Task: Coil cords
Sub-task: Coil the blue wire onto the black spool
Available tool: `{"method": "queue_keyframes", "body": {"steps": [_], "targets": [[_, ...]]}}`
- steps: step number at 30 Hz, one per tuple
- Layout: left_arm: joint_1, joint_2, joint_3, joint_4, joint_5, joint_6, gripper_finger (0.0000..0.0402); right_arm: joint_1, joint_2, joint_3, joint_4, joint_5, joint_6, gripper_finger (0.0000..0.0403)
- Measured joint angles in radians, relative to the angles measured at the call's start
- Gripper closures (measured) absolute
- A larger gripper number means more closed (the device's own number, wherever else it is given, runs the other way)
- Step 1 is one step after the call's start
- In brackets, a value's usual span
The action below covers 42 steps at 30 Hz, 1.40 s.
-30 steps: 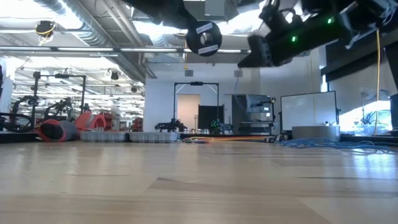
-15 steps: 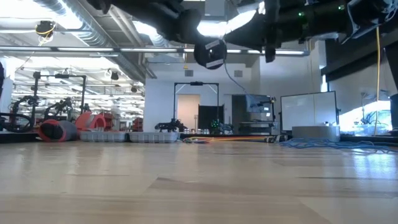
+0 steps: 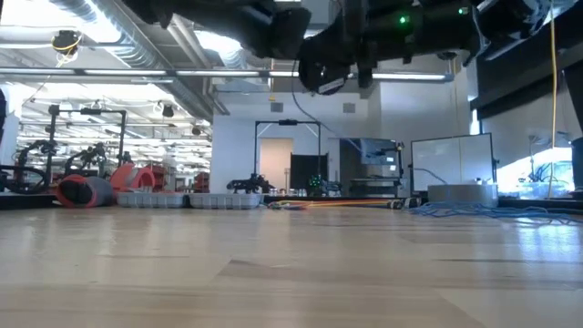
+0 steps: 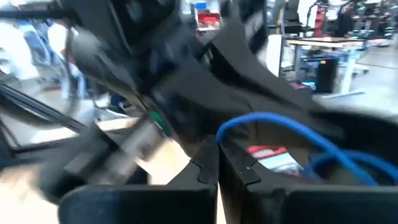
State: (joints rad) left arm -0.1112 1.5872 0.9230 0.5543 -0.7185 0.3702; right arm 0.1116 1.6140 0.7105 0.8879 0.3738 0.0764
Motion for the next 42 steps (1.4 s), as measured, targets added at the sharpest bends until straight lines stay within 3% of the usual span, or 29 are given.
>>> {"method": "queue_keyframes", "body": {"steps": [16, 33, 42], "targets": [[-0.079, -0.108, 0.000, -0.056, -0.004, -0.022, 0.0401, 0.000, 0.007, 0.000, -0.204, 0.166, -0.060, 0.0391], [-0.077, -0.110, 0.000, -0.080, -0.044, 0.002, 0.0402, 0.000, -0.048, -0.002, -0.308, 0.165, -0.059, 0.0294], [-0.077, -0.110, 0.000, -0.105, -0.044, 0.000, 0.0401, 0.000, -0.120, -0.001, -0.473, 0.190, 0.019, 0.0283]]}}
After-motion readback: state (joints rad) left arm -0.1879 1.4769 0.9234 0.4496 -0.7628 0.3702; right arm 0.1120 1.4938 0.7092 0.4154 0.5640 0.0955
